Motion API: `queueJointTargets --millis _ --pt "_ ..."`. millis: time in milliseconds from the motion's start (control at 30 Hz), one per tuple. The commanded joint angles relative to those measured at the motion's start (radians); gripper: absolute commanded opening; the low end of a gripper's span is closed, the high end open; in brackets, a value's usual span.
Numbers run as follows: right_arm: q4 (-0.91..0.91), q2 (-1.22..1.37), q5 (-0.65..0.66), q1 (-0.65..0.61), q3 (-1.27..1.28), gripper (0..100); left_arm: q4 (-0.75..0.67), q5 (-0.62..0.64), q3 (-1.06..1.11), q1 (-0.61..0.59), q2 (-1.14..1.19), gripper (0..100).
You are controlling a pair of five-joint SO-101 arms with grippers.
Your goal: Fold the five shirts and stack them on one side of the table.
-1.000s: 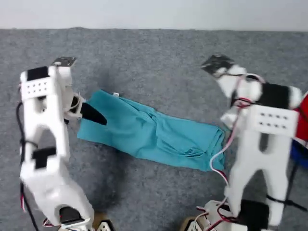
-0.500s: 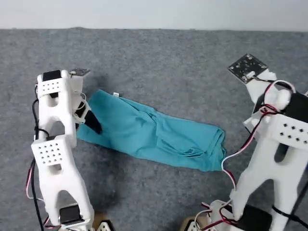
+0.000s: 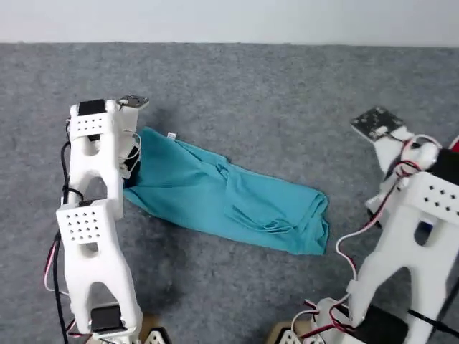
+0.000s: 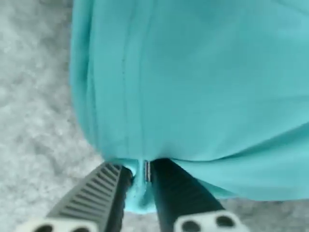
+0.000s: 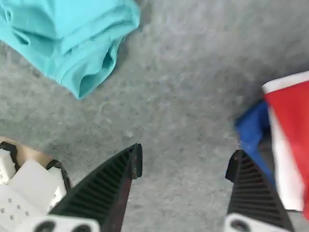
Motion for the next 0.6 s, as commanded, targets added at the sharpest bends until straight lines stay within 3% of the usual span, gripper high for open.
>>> queueJointTargets --millis 0,233,400,567 --pt "-0.062 -0.022 0.011 0.070 0.055 28.4 0.021 -0.005 0.082 0.029 -0.127 1" --pt "-0.120 -0.021 0.011 0.168 0.127 28.4 0.021 -0.005 0.378 0.175 -0.411 1" --pt "-0.173 -0.021 0.011 0.220 0.170 28.4 0.021 -0.003 0.582 0.374 -0.612 1" --pt "-0.186 -0.021 0.025 0.274 0.219 28.4 0.020 -0.003 0.619 0.592 -0.720 1"
